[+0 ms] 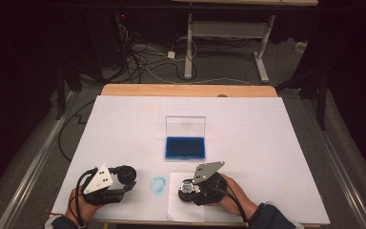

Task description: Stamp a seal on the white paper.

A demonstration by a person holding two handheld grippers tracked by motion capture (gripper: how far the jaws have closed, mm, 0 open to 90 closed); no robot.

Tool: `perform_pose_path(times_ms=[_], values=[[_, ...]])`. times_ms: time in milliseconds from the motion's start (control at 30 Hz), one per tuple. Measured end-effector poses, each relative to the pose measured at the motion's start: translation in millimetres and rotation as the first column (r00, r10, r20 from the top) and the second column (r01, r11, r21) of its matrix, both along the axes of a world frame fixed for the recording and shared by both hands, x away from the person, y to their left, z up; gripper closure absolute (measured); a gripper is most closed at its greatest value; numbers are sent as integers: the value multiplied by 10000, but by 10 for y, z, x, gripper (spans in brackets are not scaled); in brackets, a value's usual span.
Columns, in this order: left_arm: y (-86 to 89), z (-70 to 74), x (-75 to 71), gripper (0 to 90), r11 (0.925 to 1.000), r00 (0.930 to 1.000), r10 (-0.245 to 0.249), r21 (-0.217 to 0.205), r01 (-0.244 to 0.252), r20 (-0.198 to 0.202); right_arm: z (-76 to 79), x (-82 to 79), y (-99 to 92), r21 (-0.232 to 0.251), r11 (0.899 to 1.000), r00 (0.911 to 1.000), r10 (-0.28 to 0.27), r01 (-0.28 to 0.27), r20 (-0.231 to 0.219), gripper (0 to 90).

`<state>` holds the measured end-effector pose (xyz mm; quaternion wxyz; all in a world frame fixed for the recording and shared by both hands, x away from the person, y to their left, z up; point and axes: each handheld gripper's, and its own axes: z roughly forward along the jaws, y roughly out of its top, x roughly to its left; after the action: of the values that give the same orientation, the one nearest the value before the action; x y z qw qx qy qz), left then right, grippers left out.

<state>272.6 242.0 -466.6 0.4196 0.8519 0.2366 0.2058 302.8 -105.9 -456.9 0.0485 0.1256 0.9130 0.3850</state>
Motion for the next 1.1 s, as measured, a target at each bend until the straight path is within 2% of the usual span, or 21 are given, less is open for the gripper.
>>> perform_pose_path(times_ms=[400, 500, 533, 667, 733, 800, 933, 1100], values=[[-5, 3, -2, 368, 10000, 10000, -15, -32, 15, 0, 19, -6, 13, -165, 9999, 10000, 0, 2, 70, 568], [-3, 6, -2, 368, 10000, 10000, -10, -32, 10, 11, 30, 4, 8, -138, 9999, 10000, 2, -2, -31, 568], [1, 7, -3, 368, 10000, 10000, 5, -42, -5, 28, 49, 0, 5, -154, 9999, 9999, 13, -11, 100, 567], [17, 8, 3, 368, 10000, 10000, 65, -55, -65, 32, 242, -5, -62, 579, 9982, 9994, -175, 158, 299, 567], [15, 6, 5, 368, 10000, 10000, 62, -46, -62, 27, 322, -18, -90, 790, 9967, 9988, -228, 192, 442, 567], [12, 8, 3, 368, 10000, 10000, 45, -49, -45, 33, 376, -30, -114, 825, 9963, 9977, -293, 242, 604, 567], [14, 10, 5, 368, 10000, 10000, 67, -45, -67, 38, 449, -28, -167, 1076, 9934, 9968, -468, 396, 645, 567], [4, 8, 5, 368, 10000, 10000, 27, -26, -27, 27, 438, -45, -148, 918, 9953, 9969, -384, 320, 686, 567]])
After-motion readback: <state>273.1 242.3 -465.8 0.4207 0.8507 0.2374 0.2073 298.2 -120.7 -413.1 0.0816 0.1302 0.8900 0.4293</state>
